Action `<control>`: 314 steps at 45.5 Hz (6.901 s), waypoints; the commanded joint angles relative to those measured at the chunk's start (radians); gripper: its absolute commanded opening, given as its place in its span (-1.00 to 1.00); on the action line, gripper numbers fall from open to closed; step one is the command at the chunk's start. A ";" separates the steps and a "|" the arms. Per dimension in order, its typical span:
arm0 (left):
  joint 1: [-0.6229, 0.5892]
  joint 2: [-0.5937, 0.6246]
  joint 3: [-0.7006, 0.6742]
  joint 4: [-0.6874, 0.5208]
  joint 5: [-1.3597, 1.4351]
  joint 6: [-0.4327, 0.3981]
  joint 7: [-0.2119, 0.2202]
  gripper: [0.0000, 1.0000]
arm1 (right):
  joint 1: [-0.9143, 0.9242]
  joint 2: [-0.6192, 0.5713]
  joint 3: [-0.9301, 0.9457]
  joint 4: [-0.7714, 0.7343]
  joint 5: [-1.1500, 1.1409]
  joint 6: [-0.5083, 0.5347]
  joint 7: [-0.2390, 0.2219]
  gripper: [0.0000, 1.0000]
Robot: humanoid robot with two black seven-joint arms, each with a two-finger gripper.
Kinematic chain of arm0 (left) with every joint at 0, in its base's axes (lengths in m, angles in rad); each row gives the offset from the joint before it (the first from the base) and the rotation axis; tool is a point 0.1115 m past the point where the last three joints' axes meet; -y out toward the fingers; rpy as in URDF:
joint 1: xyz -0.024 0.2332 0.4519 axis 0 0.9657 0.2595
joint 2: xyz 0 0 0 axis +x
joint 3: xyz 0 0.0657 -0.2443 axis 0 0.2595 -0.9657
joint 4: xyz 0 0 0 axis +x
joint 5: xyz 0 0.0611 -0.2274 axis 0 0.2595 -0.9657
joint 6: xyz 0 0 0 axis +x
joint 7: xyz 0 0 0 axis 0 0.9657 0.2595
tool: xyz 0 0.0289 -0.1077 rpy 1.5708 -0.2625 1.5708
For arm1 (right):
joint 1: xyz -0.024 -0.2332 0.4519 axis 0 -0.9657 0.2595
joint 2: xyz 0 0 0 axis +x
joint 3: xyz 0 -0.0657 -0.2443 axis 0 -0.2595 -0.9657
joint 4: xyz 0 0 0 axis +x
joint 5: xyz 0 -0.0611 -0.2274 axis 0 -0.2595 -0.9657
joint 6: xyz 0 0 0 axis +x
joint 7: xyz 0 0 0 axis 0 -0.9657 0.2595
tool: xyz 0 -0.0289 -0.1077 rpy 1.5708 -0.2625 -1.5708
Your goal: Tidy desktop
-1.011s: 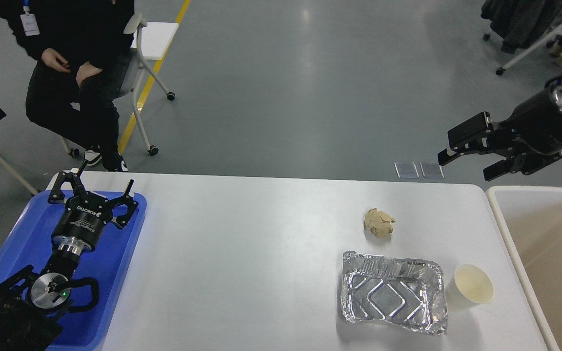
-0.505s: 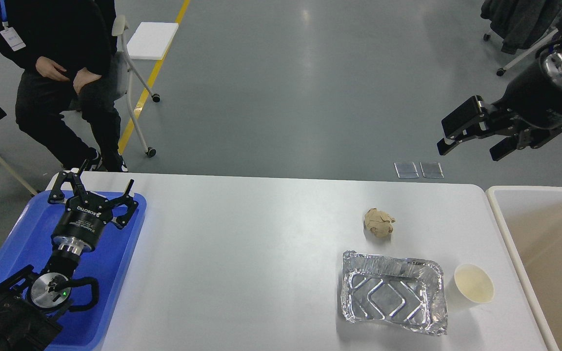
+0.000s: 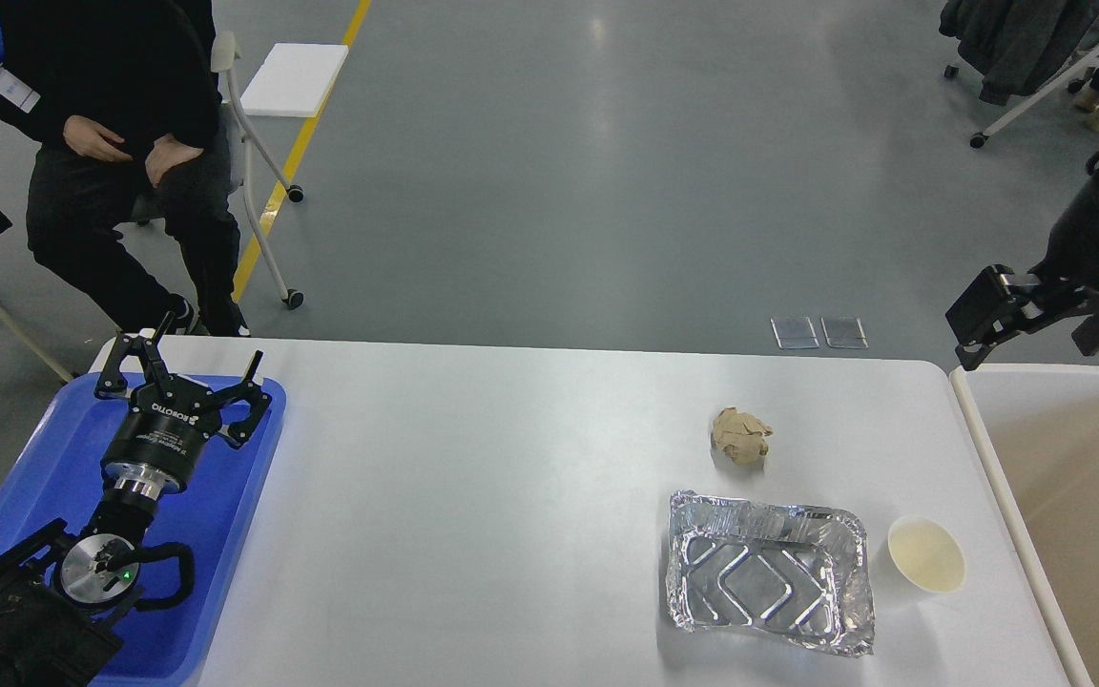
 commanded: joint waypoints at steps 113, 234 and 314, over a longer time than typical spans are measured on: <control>0.000 0.001 0.000 0.000 0.000 0.000 -0.001 0.98 | -0.860 -0.186 0.404 -0.245 -0.128 -0.487 -0.114 1.00; -0.002 0.000 0.000 0.000 0.000 0.000 0.001 0.98 | 0.320 -0.284 0.090 0.335 -0.076 0.001 -0.304 -1.00; 0.000 0.001 0.000 0.000 0.000 0.000 -0.001 0.98 | -0.954 -0.640 0.712 -0.527 -0.029 -0.309 -0.356 -1.00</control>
